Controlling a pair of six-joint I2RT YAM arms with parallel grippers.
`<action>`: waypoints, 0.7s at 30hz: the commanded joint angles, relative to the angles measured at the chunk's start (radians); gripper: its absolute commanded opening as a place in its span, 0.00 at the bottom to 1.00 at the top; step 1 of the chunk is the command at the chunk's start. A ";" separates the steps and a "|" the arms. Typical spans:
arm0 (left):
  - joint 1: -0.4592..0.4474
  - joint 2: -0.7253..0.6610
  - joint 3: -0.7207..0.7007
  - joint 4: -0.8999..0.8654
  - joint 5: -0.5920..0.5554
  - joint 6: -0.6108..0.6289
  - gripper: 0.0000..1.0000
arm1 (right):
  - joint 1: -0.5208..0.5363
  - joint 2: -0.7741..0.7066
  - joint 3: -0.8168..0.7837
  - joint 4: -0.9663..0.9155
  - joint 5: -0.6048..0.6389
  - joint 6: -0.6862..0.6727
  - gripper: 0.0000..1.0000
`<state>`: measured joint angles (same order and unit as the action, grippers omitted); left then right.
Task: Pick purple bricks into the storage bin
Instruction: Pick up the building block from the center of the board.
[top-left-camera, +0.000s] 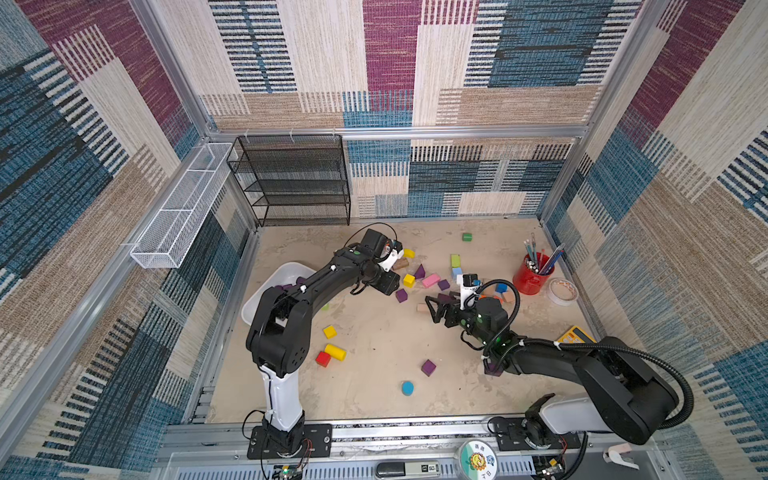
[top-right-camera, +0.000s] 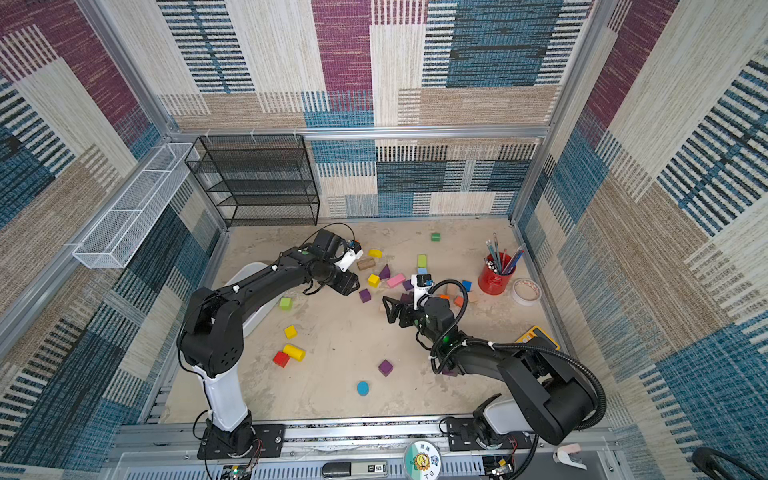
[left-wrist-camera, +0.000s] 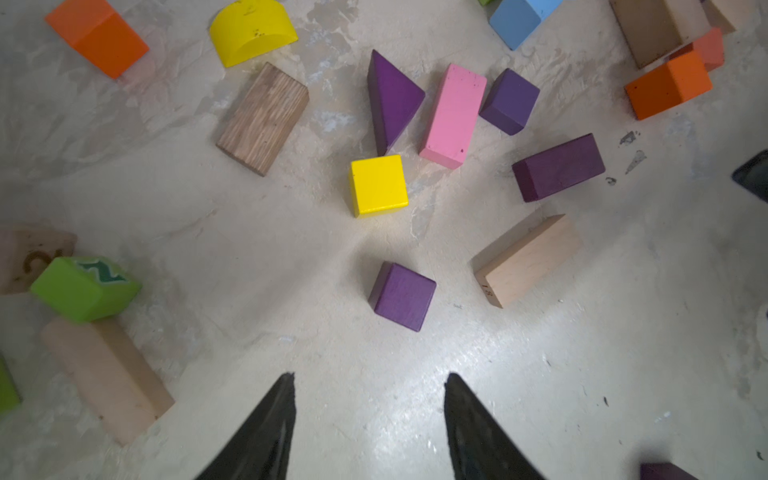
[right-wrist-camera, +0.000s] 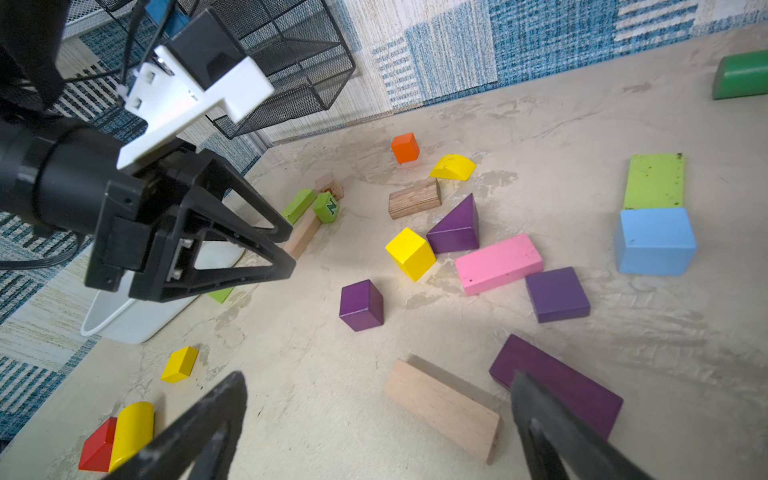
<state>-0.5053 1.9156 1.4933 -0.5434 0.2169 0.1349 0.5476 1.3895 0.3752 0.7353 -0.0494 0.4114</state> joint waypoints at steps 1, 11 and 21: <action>-0.004 0.011 0.000 0.067 0.055 0.080 0.59 | -0.011 0.007 0.011 0.018 -0.036 0.022 1.00; -0.010 0.052 0.007 0.114 0.093 0.175 0.59 | -0.074 0.022 0.015 0.020 -0.154 0.071 0.99; -0.020 0.100 0.039 0.066 0.084 0.259 0.59 | -0.124 0.052 0.010 0.052 -0.236 0.121 0.99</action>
<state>-0.5201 2.0048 1.5177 -0.4549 0.2935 0.3347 0.4294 1.4368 0.3843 0.7410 -0.2485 0.5064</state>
